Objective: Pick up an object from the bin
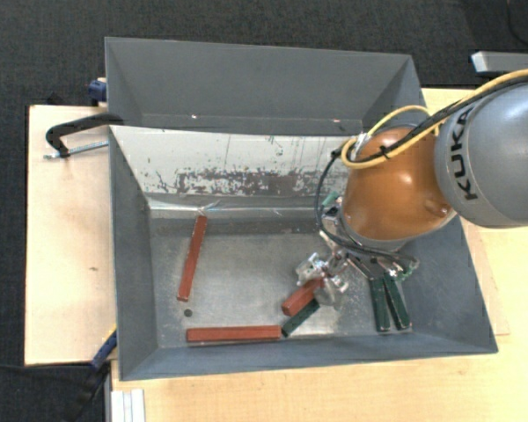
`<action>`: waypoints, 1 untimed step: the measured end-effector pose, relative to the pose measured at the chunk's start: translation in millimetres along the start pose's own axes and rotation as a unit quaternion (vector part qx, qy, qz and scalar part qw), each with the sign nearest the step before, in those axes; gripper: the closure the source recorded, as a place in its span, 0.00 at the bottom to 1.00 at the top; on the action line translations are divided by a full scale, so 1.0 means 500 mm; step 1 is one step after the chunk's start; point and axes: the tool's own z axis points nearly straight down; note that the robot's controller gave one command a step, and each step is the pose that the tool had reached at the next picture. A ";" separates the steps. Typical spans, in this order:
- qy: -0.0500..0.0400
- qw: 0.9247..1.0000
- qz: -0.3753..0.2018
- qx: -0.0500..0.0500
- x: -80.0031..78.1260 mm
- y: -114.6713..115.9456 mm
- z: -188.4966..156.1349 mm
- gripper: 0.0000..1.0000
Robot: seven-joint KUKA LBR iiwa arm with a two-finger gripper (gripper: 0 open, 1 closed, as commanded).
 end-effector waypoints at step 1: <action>-0.004 1.000 0.001 0.004 -0.005 -0.003 -0.033 1.00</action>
Offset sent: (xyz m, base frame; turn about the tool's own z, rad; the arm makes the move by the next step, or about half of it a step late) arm 0.0001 0.0001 0.0248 0.0000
